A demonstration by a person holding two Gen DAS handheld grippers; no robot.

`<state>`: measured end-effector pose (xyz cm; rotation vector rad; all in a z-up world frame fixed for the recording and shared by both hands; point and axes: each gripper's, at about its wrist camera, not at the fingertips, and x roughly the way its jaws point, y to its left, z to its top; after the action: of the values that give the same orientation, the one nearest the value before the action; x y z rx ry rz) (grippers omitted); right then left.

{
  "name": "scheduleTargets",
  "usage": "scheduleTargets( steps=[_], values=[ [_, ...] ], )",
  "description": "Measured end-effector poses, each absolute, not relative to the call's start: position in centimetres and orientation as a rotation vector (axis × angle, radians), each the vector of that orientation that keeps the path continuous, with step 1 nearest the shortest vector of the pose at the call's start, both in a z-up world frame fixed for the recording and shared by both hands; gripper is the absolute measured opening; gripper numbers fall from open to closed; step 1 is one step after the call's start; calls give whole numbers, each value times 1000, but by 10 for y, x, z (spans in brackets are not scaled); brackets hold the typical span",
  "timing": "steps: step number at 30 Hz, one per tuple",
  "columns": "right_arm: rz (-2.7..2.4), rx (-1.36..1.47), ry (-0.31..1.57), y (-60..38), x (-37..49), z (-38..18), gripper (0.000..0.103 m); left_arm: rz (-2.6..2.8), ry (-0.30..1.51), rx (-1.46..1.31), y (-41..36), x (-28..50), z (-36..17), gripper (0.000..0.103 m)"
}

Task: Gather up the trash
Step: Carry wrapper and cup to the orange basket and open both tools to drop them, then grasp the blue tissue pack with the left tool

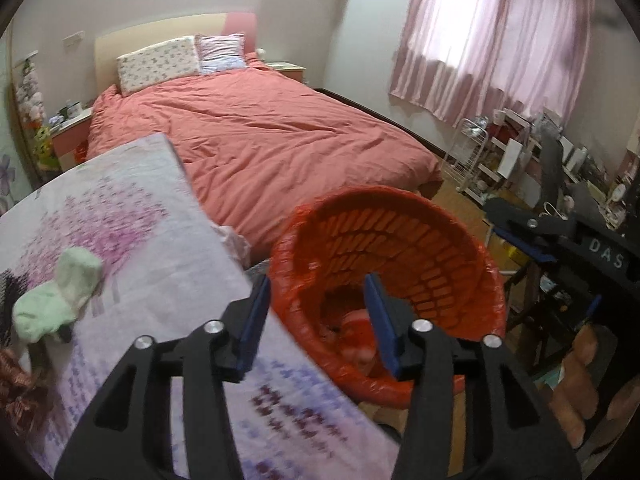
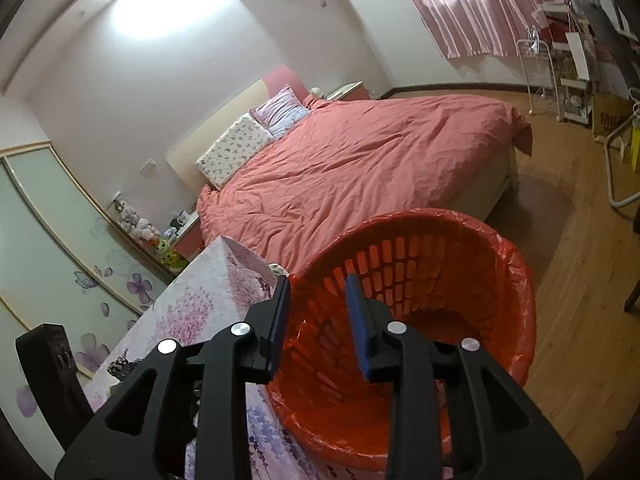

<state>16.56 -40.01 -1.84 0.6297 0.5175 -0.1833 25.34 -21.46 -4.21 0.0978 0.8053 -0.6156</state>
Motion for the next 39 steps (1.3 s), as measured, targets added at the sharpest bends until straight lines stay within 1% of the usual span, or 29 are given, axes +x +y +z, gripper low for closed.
scheduleTargets(
  steps=[1, 4, 11, 16, 24, 31, 34, 39],
  values=[
    [-187, 612, 517, -396, 164, -16, 30, -596, 795, 96, -205, 252, -41, 55],
    [-195, 554, 510, -382, 163, -8, 38, -544, 770, 105, -183, 245, -35, 60],
    [-160, 429, 522, -332, 163, 3, 40, -396, 708, 111, -109, 226, -21, 67],
    [-106, 332, 546, -291, 166, 4, 41, -256, 669, 98, -37, 215, -16, 73],
    [-23, 259, 611, -228, 175, -9, 41, 3, 681, 71, 82, 204, -31, 73],
    [28, 192, 666, -187, 183, -24, 41, 125, 783, -20, 165, 211, -58, 72],
    [48, 166, 693, -172, 186, -30, 41, 96, 817, -57, 172, 214, -67, 69],
    [63, 136, 717, -153, 190, -36, 41, 61, 856, -89, 166, 227, -77, 67]
  ],
)
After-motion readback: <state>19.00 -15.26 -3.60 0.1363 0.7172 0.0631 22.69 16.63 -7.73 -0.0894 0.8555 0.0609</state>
